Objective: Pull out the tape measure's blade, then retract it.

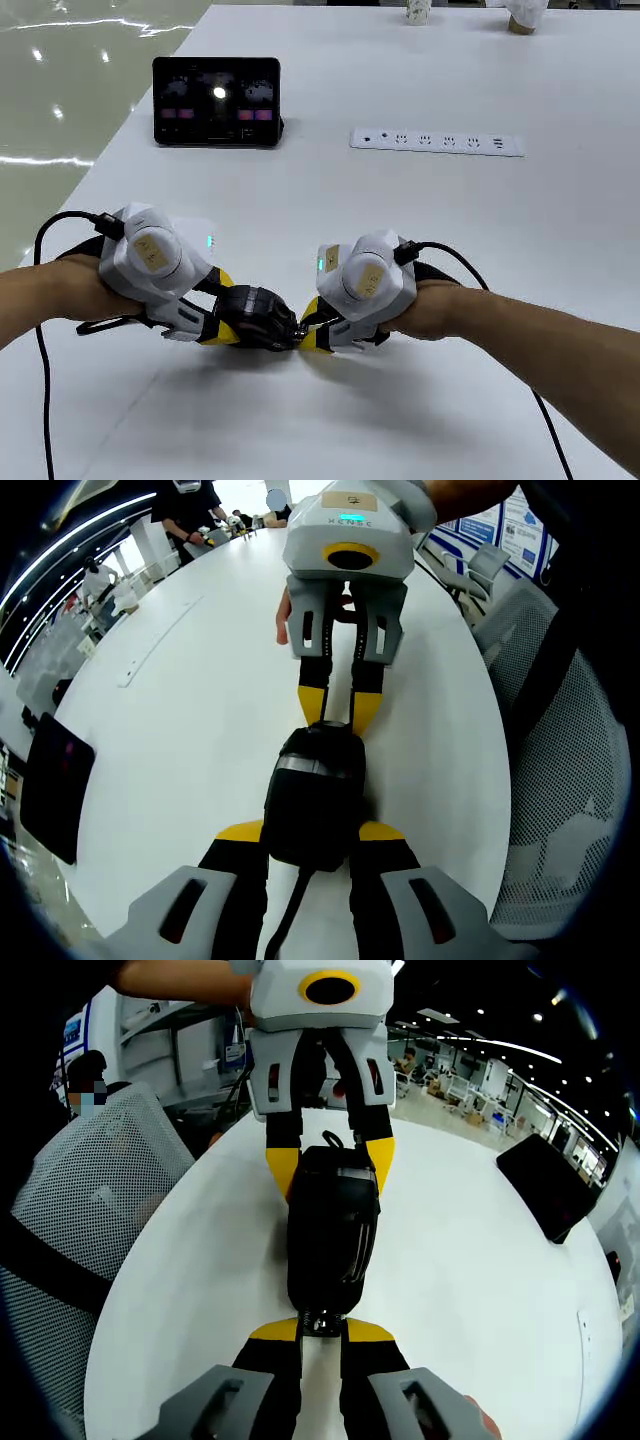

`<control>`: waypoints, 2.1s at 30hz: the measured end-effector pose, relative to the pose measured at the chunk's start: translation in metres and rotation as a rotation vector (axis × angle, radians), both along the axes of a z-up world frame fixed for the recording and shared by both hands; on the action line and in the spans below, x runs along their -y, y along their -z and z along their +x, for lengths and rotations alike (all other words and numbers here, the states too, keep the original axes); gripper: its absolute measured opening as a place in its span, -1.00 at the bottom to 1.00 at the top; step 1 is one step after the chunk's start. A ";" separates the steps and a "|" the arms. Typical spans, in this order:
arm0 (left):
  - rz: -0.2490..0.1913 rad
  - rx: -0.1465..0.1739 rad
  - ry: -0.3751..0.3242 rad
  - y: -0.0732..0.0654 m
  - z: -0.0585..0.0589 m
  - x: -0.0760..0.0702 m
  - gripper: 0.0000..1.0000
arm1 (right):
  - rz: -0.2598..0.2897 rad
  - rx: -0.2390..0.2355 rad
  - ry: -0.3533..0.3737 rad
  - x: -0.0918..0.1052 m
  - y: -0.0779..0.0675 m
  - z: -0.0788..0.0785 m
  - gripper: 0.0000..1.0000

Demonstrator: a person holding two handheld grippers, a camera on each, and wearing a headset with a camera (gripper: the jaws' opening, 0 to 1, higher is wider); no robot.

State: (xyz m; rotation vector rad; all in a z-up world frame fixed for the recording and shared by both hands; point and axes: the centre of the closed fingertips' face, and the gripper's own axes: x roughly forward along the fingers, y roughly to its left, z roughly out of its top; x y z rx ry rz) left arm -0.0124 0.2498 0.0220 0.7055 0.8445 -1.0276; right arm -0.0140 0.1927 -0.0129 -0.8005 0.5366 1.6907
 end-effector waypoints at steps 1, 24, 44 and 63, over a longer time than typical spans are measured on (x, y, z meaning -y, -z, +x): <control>0.000 0.000 -0.001 0.000 0.000 0.000 -0.50 | 0.001 -0.001 0.002 0.000 0.000 0.000 -0.79; -0.001 -0.007 -0.008 0.005 0.001 -0.002 -0.50 | 0.010 -0.024 0.021 0.002 -0.001 -0.001 -0.81; -0.003 -0.010 -0.011 0.005 0.000 0.002 -0.50 | 0.008 -0.021 0.026 0.017 0.000 0.001 -0.81; -0.003 -0.011 -0.013 0.005 0.000 0.002 -0.50 | 0.001 -0.018 0.038 0.039 0.000 0.006 -0.81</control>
